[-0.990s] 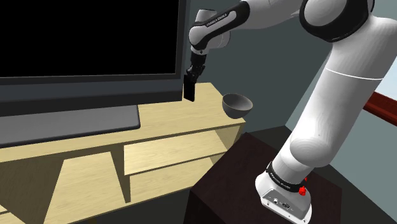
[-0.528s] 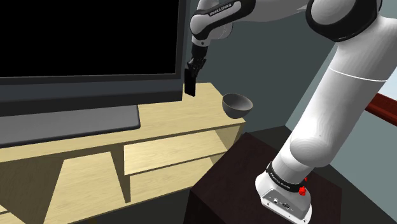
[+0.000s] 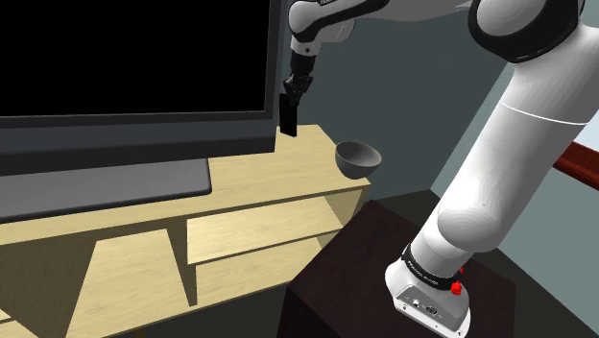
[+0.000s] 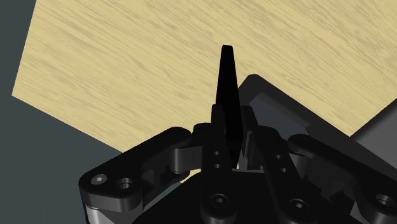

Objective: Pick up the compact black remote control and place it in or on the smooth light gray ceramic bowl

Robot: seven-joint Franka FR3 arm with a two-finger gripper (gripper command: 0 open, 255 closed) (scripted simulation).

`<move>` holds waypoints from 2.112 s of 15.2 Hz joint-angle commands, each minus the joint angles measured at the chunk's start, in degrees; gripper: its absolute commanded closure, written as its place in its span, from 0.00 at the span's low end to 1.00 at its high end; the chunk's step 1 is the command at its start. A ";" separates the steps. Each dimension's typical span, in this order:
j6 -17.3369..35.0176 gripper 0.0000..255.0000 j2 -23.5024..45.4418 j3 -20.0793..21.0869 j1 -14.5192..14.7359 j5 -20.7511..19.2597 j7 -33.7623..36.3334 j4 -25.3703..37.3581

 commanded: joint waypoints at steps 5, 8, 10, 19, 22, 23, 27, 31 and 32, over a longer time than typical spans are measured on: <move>-4.64 1.00 -0.91 0.01 0.04 -0.19 0.16 3.73; -5.47 1.00 -2.83 -0.34 -0.32 -0.45 -0.48 2.66; -5.47 1.00 -6.39 -1.09 -1.06 -0.99 -1.81 -0.85; -7.79 1.00 -21.13 -5.14 -5.01 -4.33 -8.35 -12.90; -9.27 1.00 -25.54 -6.73 -6.57 -5.75 -10.81 -15.65; -9.83 1.00 -26.94 -7.29 -7.12 -6.25 -11.66 -16.43; -12.32 1.00 -32.17 -9.65 -9.42 -8.37 -15.29 -18.85; -12.45 1.00 -35.06 -11.37 -10.96 -9.88 -17.63 -21.37; -11.69 1.00 -35.08 -11.47 -11.01 -9.96 -17.62 -22.15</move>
